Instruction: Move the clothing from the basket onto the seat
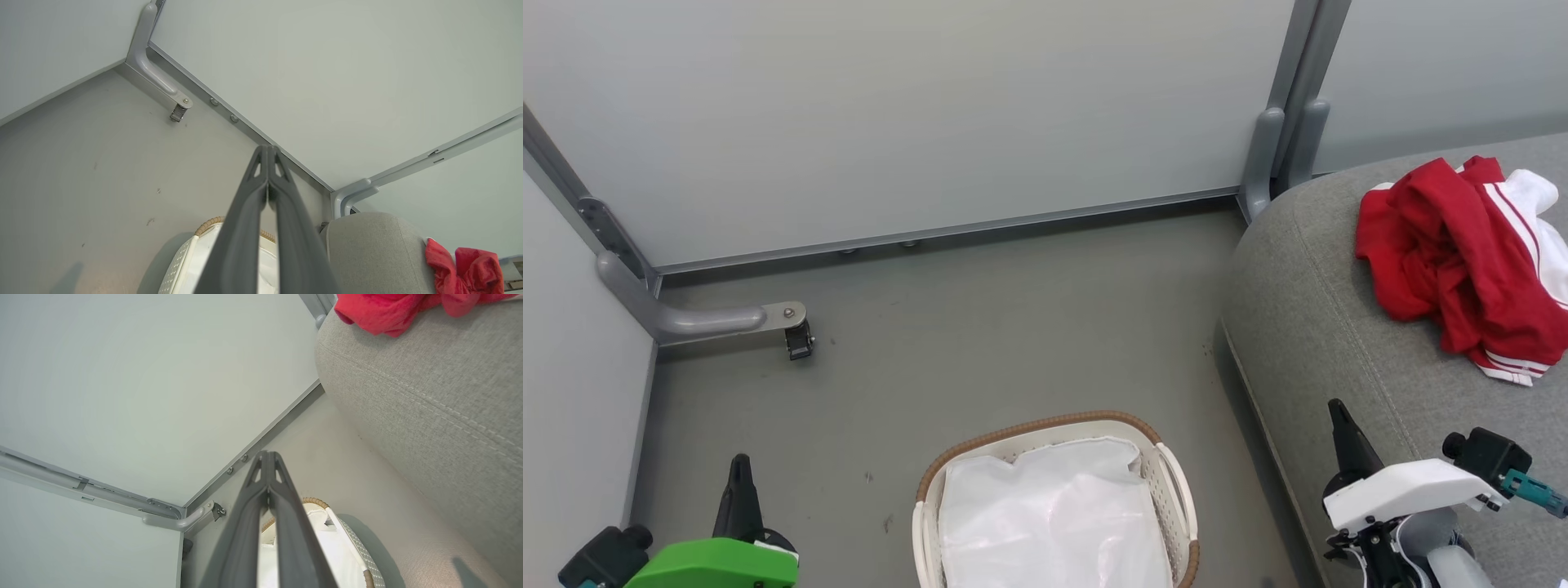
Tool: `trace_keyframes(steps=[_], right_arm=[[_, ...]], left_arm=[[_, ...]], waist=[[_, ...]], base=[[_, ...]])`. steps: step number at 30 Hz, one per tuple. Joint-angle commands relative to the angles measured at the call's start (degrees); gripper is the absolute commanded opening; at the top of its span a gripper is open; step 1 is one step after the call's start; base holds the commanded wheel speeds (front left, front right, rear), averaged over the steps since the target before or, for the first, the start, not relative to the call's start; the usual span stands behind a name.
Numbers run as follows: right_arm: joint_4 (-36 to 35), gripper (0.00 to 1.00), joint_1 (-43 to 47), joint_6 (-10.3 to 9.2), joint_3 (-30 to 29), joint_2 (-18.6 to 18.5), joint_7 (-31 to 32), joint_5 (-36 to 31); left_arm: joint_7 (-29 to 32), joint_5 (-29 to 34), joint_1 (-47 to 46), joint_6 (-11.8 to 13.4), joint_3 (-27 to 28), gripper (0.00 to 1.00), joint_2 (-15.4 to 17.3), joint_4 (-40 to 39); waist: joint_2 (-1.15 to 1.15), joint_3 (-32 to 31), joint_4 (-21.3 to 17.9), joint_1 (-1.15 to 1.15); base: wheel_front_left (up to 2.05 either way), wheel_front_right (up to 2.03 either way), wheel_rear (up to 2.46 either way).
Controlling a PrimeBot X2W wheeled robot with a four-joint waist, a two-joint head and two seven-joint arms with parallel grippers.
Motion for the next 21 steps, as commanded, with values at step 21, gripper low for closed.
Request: trace_keyframes(steps=[21], right_arm=[[-3.22, 0.00, 0.24, -0.02, -2.83, -0.29, 4.10, 14.28]], left_arm=[[3.94, -14.90, -3.40, -0.73, 0.71, 0.00, 0.49, -1.58]], waist=[[0.00, -0.07, 0.08, 0.00]], base=[[0.00, 0.00, 0.00]])
